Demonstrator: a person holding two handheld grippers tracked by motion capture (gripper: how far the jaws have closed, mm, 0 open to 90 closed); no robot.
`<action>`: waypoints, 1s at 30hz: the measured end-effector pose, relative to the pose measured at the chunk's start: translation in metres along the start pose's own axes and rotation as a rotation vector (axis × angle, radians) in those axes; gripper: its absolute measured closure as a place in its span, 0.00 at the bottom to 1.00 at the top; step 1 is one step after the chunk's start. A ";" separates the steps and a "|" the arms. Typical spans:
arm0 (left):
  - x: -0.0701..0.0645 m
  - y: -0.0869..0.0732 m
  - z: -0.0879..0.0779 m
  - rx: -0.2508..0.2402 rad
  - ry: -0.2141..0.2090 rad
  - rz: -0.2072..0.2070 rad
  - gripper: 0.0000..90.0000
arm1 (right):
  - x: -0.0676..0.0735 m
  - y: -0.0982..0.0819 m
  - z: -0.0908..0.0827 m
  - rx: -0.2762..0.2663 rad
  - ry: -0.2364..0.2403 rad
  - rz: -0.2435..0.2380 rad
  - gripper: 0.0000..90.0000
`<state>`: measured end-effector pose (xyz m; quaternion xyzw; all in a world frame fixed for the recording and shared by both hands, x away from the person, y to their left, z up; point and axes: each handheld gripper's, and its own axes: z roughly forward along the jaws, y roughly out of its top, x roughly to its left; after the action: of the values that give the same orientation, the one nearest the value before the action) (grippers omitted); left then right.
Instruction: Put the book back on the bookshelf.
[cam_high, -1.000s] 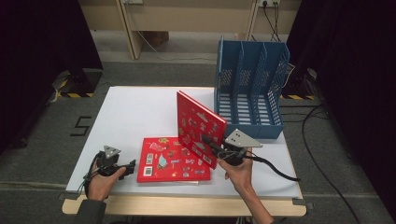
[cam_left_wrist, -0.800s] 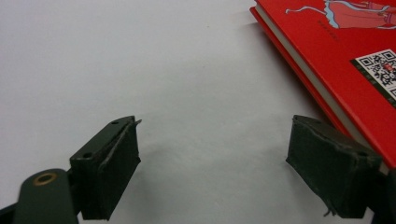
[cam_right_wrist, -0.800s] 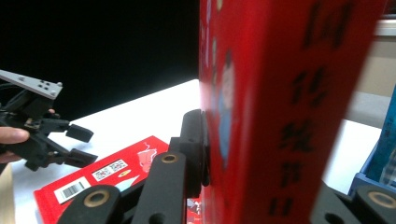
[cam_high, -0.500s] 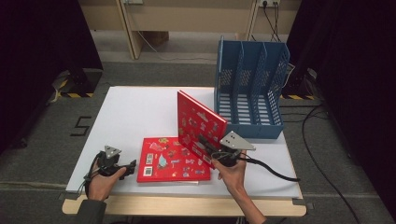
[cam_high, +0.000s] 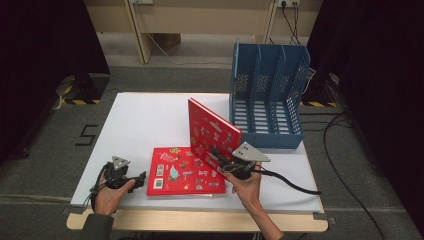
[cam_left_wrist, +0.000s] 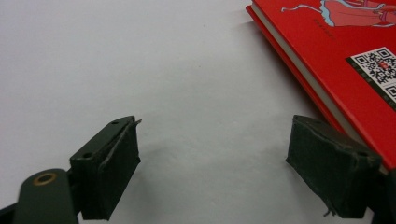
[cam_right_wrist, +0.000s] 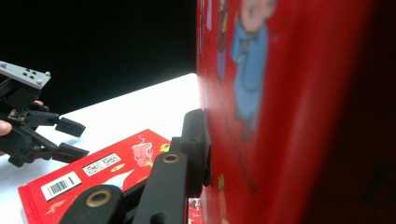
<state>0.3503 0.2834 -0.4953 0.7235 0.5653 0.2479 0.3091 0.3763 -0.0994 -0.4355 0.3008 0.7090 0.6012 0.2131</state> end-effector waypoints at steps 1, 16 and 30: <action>0.000 0.000 0.000 0.000 0.003 0.000 0.18 | 0.000 0.000 0.000 0.000 0.003 -0.002 0.85; 0.000 0.000 0.001 0.007 -0.002 0.000 0.18 | -0.002 -0.005 0.004 0.017 0.030 0.005 0.86; 0.000 0.001 0.000 0.005 -0.005 0.001 0.18 | -0.009 0.004 -0.004 -0.011 0.070 0.051 0.88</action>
<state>0.3509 0.2832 -0.4952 0.7253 0.5646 0.2448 0.3085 0.3807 -0.1080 -0.4308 0.2963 0.7049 0.6203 0.1745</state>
